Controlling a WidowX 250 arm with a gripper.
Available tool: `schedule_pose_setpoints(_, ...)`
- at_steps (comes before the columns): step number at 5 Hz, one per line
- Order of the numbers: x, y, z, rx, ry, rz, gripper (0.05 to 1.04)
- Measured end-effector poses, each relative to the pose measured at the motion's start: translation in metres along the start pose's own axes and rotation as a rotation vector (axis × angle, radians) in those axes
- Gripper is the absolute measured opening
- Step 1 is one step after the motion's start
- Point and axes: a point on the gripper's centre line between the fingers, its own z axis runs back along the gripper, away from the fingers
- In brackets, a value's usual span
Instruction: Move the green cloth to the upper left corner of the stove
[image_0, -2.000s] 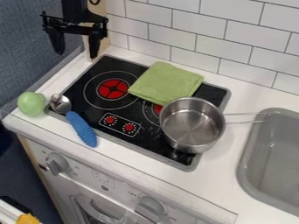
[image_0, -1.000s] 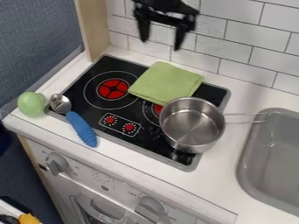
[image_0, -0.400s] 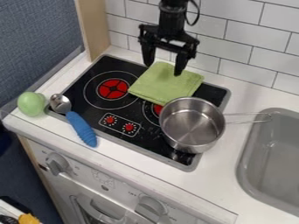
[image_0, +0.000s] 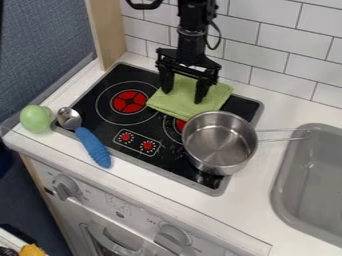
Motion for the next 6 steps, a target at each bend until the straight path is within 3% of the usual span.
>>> schedule_pose_setpoints(2, 0.0, 0.009, -0.01, -0.014, 0.009, -0.005, 0.999)
schedule_pose_setpoints(3, -0.007, 0.017, -0.012, -0.013, 0.04, -0.049, 0.999)
schedule_pose_setpoints(4, -0.016, 0.029, -0.015, 0.018, 0.06, -0.073, 1.0)
schedule_pose_setpoints(5, -0.015, 0.045, -0.013, 0.076, 0.063, -0.094, 1.0)
schedule_pose_setpoints(6, -0.013, 0.07, -0.011, 0.099, 0.051, -0.064, 1.0)
